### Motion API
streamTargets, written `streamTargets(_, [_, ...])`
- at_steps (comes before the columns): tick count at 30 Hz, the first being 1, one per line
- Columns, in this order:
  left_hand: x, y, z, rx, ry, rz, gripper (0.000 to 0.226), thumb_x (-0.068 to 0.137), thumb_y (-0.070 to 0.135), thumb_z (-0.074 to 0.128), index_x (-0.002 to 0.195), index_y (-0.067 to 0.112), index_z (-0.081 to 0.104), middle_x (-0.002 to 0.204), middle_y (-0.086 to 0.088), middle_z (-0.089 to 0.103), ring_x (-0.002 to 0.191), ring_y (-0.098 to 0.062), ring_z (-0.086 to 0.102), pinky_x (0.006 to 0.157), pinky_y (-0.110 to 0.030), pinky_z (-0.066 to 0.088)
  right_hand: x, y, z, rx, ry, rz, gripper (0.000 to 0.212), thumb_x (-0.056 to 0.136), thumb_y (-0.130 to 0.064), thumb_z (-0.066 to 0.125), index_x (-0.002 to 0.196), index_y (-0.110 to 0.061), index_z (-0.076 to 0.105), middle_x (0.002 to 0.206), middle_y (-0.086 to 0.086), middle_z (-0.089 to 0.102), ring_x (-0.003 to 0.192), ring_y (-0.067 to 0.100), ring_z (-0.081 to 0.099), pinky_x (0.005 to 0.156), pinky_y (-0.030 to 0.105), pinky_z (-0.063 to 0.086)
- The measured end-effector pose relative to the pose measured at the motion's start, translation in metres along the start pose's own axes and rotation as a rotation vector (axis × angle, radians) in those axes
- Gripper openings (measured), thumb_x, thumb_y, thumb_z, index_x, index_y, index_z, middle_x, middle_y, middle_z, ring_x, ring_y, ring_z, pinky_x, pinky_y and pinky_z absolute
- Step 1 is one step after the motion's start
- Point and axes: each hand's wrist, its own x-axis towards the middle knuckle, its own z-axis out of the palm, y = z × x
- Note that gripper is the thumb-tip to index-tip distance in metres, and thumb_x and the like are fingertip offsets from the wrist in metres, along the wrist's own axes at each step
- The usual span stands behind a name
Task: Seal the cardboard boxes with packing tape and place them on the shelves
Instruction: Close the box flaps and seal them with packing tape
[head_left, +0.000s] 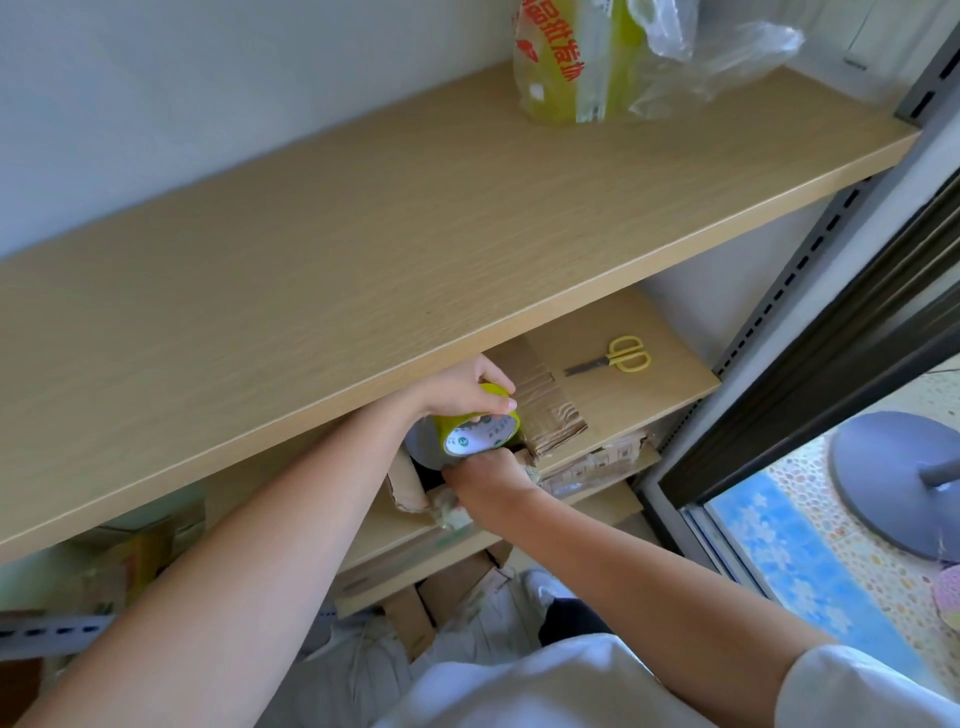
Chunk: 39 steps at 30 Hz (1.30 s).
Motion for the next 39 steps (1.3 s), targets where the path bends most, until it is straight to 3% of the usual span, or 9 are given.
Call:
streamTargets(4, [0.003, 0.004, -0.003, 0.064, -0.037, 0.032, 0.040, 0.096, 0.013, 0.063, 0.133, -0.003, 0.058, 0.135, -0.014, 0.059, 0.098, -0.008, 0.060, 0.066, -0.002, 0.040, 0.002, 0.002, 0.005, -0.073, -0.007, -0.047, 0.022, 0.092, -0.014, 0.061, 0.114, -0.014, 0.061, 0.114, 0.005, 0.065, 0.108, 0.029, 0.060, 0.079, 0.035, 0.048])
streamTargets(13, [-0.011, -0.025, -0.008, -0.211, -0.020, -0.097, 0.044, 0.096, 0.003, 0.059, 0.139, 0.004, 0.048, 0.115, -0.009, 0.054, 0.078, -0.006, 0.060, 0.063, -0.007, 0.049, -0.053, 0.018, -0.014, 0.060, 0.060, -0.135, 0.040, 0.097, -0.031, 0.057, 0.130, -0.009, 0.053, 0.132, 0.010, 0.056, 0.125, 0.029, 0.050, 0.101, 0.038, 0.041])
streamTargets(16, [-0.016, -0.024, -0.009, -0.240, -0.058, -0.108, 0.051, 0.094, 0.006, 0.064, 0.141, 0.008, 0.046, 0.124, -0.012, 0.057, 0.088, -0.014, 0.063, 0.071, -0.010, 0.049, -0.088, 0.043, -0.030, 0.234, 0.547, 0.031, 0.023, 0.096, -0.028, 0.054, 0.113, -0.017, 0.064, 0.107, 0.003, 0.065, 0.098, 0.028, 0.064, 0.076, 0.037, 0.053])
streamTargets(18, [-0.019, -0.018, -0.008, -0.161, -0.090, -0.120, 0.067, 0.081, 0.019, 0.079, 0.141, 0.015, 0.048, 0.129, -0.008, 0.060, 0.099, -0.014, 0.064, 0.081, -0.014, 0.049, -0.089, 0.070, -0.037, 0.354, 0.750, 0.363, 0.045, 0.090, -0.043, 0.063, 0.129, -0.020, 0.057, 0.121, 0.005, 0.059, 0.109, 0.029, 0.057, 0.084, 0.041, 0.051])
streamTargets(21, [-0.021, -0.009, -0.004, -0.046, -0.083, -0.165, 0.067, 0.065, 0.027, 0.080, 0.129, 0.017, 0.060, 0.118, -0.002, 0.069, 0.101, -0.015, 0.067, 0.089, -0.027, 0.051, -0.065, 0.101, -0.034, 0.915, 0.285, 0.721, 0.091, 0.075, -0.065, 0.072, 0.144, -0.018, 0.037, 0.136, 0.008, 0.050, 0.118, 0.028, 0.054, 0.091, 0.039, 0.050])
streamTargets(23, [-0.020, -0.008, 0.000, -0.057, -0.118, -0.191, 0.037, 0.081, 0.028, 0.076, 0.112, 0.009, 0.071, 0.101, -0.006, 0.076, 0.095, -0.021, 0.071, 0.083, -0.028, 0.053, -0.052, 0.103, -0.026, 1.285, 0.078, 0.725, 0.065, 0.074, -0.057, 0.079, 0.118, -0.015, 0.054, 0.111, 0.008, 0.061, 0.088, 0.018, 0.062, 0.073, 0.030, 0.052])
streamTargets(26, [-0.018, -0.012, 0.006, 0.016, -0.155, -0.232, 0.047, 0.094, 0.048, 0.061, 0.095, 0.003, 0.076, 0.076, -0.001, 0.077, 0.075, -0.010, 0.067, 0.070, -0.020, 0.049, -0.041, 0.107, -0.012, 1.564, 0.174, 0.668, 0.038, 0.074, -0.035, 0.086, 0.091, -0.014, 0.060, 0.089, 0.006, 0.066, 0.072, 0.013, 0.061, 0.059, 0.020, 0.051])
streamTargets(31, [-0.024, -0.020, 0.009, 0.088, -0.163, -0.238, 0.041, 0.097, 0.043, 0.058, 0.080, 0.009, 0.073, 0.070, -0.007, 0.075, 0.059, -0.009, 0.063, 0.070, -0.022, 0.054, -0.040, 0.114, -0.014, 1.588, 0.229, 0.652, 0.040, 0.075, -0.026, 0.085, 0.103, -0.005, 0.066, 0.092, 0.004, 0.074, 0.081, 0.013, 0.070, 0.058, 0.020, 0.052])
streamTargets(39, [-0.027, -0.027, 0.015, -0.005, -0.098, -0.306, 0.045, 0.089, 0.038, 0.062, 0.128, 0.021, 0.046, 0.078, 0.002, 0.076, 0.058, -0.015, 0.060, 0.067, -0.028, 0.048, -0.046, 0.126, -0.011, 1.565, 0.164, 0.549, 0.042, 0.086, -0.052, 0.066, 0.107, -0.016, 0.063, 0.103, 0.006, 0.070, 0.096, 0.021, 0.068, 0.086, 0.032, 0.058])
